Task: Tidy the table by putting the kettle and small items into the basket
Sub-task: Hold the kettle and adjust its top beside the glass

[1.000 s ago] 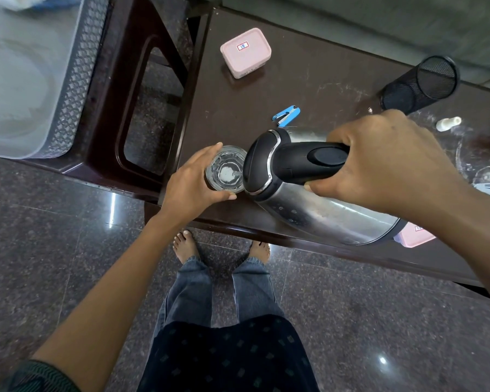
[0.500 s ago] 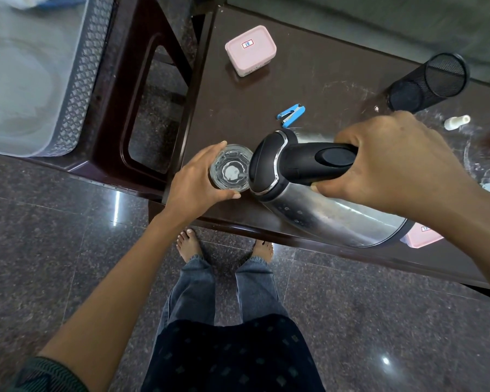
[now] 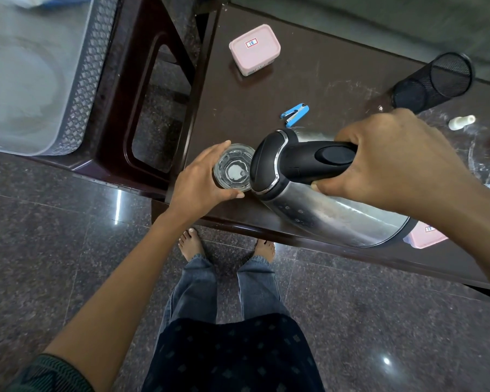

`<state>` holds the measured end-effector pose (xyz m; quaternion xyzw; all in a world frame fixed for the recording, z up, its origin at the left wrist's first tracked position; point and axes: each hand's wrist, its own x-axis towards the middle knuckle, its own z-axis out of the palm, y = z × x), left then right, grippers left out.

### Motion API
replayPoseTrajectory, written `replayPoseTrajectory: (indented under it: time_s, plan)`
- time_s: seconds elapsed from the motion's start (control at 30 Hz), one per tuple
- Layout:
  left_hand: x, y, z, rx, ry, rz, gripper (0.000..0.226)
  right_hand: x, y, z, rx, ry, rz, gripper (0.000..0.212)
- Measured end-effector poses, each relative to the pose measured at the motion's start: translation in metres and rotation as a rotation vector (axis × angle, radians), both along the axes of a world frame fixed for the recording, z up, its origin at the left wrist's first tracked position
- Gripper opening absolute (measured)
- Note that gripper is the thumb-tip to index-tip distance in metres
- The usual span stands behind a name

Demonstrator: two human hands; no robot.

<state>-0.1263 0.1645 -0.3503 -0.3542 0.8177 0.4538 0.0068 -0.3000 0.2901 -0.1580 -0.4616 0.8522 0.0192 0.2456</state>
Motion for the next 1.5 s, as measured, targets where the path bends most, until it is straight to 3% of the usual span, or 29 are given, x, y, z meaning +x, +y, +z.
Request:
replayPoseTrajectory:
  time_s: [0.83,1.27,1.5]
  plan:
    - [-0.001,0.002,0.008,-0.011,-0.009,-0.003,0.099,0.001,-0.001,-0.003,-0.038,-0.018,-0.002,0.024]
    - [-0.001,-0.001,0.01,-0.018,-0.021,-0.016,0.098,0.002,0.002,-0.003,-0.095,-0.051,-0.029,0.034]
    - [-0.001,0.003,0.014,-0.011,-0.045,-0.041,0.099,-0.009,0.023,0.005,-0.158,-0.137,-0.178,0.033]
